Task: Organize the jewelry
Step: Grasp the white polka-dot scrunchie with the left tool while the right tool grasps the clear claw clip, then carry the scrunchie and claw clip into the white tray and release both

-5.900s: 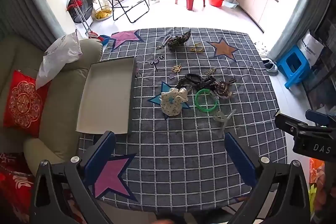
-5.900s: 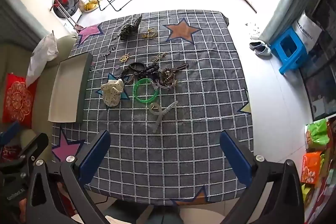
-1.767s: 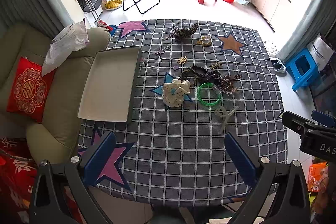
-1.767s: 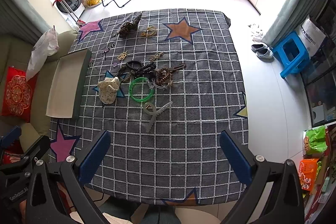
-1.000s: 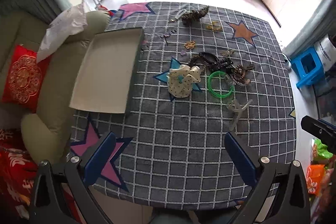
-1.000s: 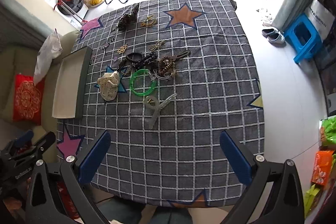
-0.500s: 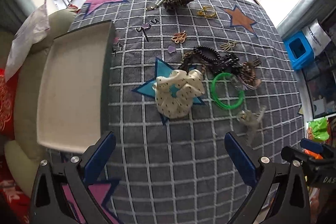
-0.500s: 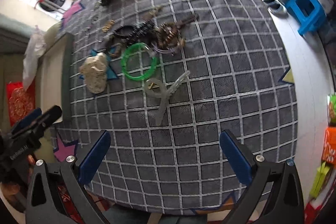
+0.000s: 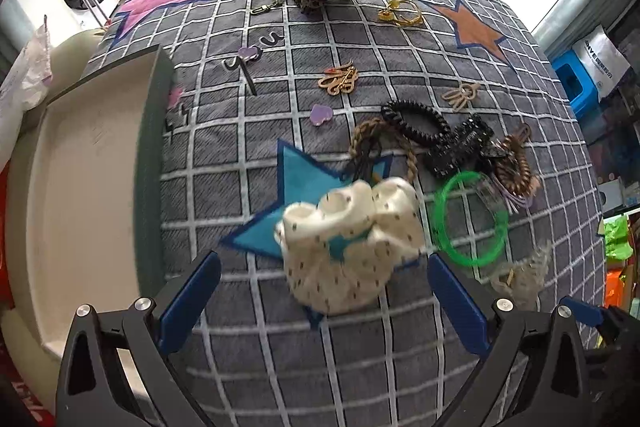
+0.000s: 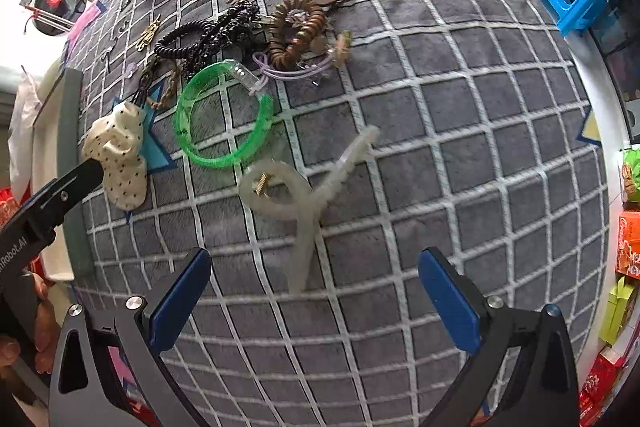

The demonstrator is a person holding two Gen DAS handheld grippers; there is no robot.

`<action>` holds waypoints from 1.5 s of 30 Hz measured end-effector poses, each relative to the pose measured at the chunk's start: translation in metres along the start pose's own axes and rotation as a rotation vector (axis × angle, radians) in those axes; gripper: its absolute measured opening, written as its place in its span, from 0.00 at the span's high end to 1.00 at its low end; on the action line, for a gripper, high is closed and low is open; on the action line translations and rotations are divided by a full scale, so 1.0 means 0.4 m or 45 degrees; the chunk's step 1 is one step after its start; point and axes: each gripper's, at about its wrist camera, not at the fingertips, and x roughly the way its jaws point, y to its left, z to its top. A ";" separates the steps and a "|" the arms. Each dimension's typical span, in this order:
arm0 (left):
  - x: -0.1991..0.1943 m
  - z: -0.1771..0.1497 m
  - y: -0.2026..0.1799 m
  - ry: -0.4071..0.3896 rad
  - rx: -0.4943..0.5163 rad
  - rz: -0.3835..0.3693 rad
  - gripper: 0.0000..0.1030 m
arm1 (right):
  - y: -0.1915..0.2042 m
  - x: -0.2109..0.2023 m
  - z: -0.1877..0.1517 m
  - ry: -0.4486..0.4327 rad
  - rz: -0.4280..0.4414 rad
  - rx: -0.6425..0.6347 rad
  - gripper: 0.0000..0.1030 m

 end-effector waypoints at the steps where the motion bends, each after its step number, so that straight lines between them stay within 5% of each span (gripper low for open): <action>1: 0.012 0.005 -0.001 -0.001 0.002 0.002 0.00 | 0.004 0.005 0.001 0.001 -0.006 0.003 0.00; 8: 0.077 0.014 -0.006 0.037 0.016 -0.002 0.13 | 0.032 0.044 0.036 -0.018 -0.053 0.029 0.06; 14: 0.090 0.010 -0.008 0.061 0.015 -0.017 0.46 | 0.036 0.053 0.038 -0.034 -0.110 0.038 0.24; 18: 0.078 0.009 -0.016 0.048 0.030 -0.032 0.75 | 0.040 0.042 0.028 -0.067 -0.110 0.030 0.51; 31: -0.037 -0.018 -0.007 -0.016 0.009 -0.070 0.81 | 0.007 -0.055 0.025 -0.105 0.017 -0.020 0.51; 45: -0.274 -0.121 -0.057 -0.134 -0.101 -0.058 0.81 | 0.005 -0.205 -0.025 -0.174 0.144 -0.177 0.51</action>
